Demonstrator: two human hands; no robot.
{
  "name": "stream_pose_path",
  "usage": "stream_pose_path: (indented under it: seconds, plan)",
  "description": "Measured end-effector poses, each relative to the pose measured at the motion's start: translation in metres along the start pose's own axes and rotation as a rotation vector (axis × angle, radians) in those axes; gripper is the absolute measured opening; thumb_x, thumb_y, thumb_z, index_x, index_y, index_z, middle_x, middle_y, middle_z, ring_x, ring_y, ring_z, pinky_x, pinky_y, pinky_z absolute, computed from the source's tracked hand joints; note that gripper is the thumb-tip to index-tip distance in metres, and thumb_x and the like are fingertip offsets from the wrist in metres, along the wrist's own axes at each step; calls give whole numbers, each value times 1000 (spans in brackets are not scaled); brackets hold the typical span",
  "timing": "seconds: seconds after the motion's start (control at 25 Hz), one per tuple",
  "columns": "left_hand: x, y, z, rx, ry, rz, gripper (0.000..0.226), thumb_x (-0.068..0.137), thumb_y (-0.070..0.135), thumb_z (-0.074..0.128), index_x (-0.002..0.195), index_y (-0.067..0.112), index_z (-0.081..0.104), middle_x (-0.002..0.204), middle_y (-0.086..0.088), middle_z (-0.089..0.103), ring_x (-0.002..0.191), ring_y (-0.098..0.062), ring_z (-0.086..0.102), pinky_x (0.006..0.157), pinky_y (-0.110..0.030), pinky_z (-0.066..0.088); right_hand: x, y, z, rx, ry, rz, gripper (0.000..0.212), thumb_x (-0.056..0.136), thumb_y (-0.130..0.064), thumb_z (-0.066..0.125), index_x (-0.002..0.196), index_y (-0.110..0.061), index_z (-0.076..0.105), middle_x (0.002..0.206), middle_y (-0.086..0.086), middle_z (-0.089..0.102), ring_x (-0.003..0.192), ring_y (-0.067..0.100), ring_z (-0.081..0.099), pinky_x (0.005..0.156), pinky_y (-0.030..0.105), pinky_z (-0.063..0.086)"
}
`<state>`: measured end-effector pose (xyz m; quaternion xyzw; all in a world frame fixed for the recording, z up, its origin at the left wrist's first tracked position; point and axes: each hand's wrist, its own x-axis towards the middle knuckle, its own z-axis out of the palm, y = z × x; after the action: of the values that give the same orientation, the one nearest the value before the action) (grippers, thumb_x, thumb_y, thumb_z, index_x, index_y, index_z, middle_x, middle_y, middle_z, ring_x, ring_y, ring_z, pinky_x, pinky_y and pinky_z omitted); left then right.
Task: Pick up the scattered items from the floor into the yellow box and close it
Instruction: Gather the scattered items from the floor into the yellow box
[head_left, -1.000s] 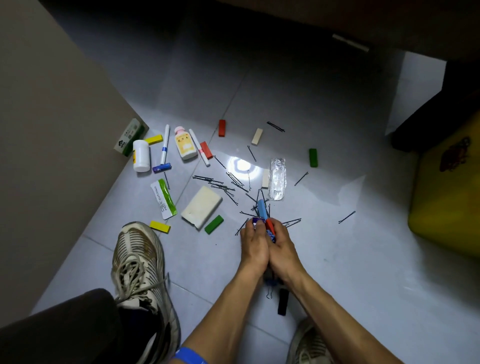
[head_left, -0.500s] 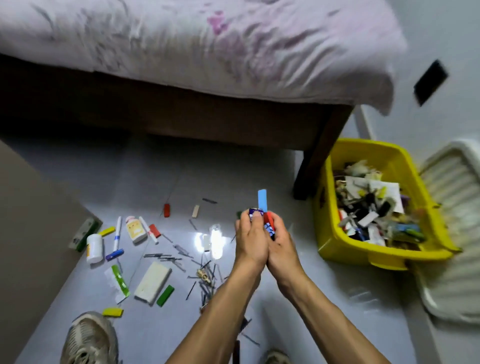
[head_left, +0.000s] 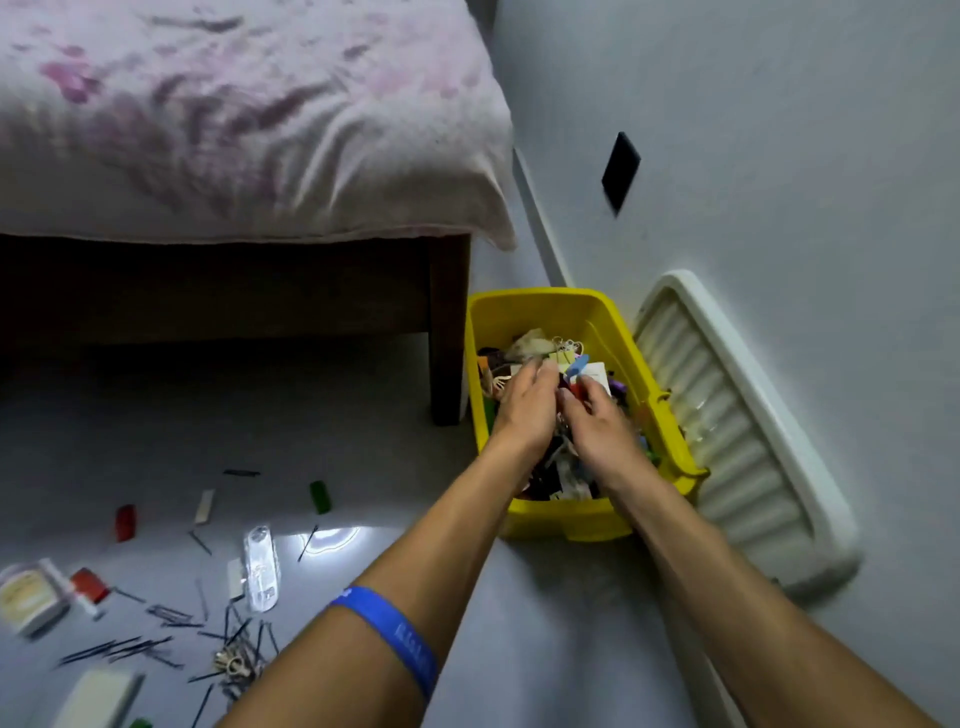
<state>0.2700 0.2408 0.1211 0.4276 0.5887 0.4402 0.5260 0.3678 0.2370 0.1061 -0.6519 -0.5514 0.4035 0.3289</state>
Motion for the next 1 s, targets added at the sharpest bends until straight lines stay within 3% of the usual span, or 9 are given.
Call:
stream_pose_path:
  seconds: [0.08, 0.16, 0.24, 0.32, 0.44, 0.52, 0.68, 1.0]
  plan:
    - [1, -26, -17, 92, 15, 7, 46, 104, 39, 30, 145, 22, 46, 148, -4, 47, 138, -21, 40, 115, -45, 31, 2, 17, 5, -112, -29, 36, 48, 102, -32, 46, 146, -17, 38, 149, 5, 42, 139, 25, 38, 110, 38, 34]
    - [-10, -50, -42, 84, 75, -16, 47, 103, 43, 31, 144, 26, 46, 145, -3, 50, 133, -21, 45, 112, -47, 36, -10, 25, 18, -146, 2, 33, 51, 102, -32, 45, 149, -15, 36, 155, 5, 36, 142, 23, 33, 114, 37, 28]
    - [-24, -63, -61, 60, 154, -28, 46, 104, 42, 33, 144, 26, 46, 145, -4, 50, 132, -21, 47, 112, -45, 37, -24, 24, 31, -222, 61, -51, 51, 103, -32, 44, 149, -13, 36, 159, 7, 29, 146, 21, 25, 117, 36, 21]
    - [-42, -70, -80, 65, 220, -52, 46, 105, 39, 34, 147, 22, 42, 151, -3, 44, 138, -19, 41, 114, -33, 31, -41, 15, 49, -260, 72, -185, 48, 102, -27, 45, 147, -10, 39, 157, 9, 32, 146, 22, 26, 118, 36, 21]
    - [-73, -80, -110, 67, 253, -86, 47, 105, 40, 32, 150, 25, 36, 155, 1, 37, 140, -15, 36, 105, -24, 29, -75, -5, 91, -254, -89, -303, 47, 102, -24, 46, 147, -11, 40, 156, 8, 34, 144, 21, 29, 116, 34, 24]
    - [-89, -90, -137, 73, 286, -114, 48, 104, 44, 31, 150, 29, 34, 156, 2, 36, 140, -15, 36, 105, -26, 30, -100, -14, 126, -266, -218, -309, 48, 103, -28, 44, 149, -17, 36, 158, 3, 29, 145, 17, 27, 113, 29, 23]
    - [-113, -107, -201, 112, 369, -157, 49, 103, 45, 32, 150, 31, 34, 156, 2, 37, 140, -18, 38, 112, -35, 34, -130, -28, 193, -315, -375, -319, 50, 103, -33, 44, 150, -23, 32, 160, -1, 27, 145, 17, 28, 113, 32, 27]
    - [-162, -198, -400, 267, 716, -372, 50, 101, 36, 47, 149, 26, 37, 155, -4, 36, 140, -24, 37, 114, -41, 34, -150, -53, 358, -408, -734, -440, 48, 101, -42, 45, 146, -29, 37, 154, -5, 36, 133, 18, 43, 101, 29, 35]
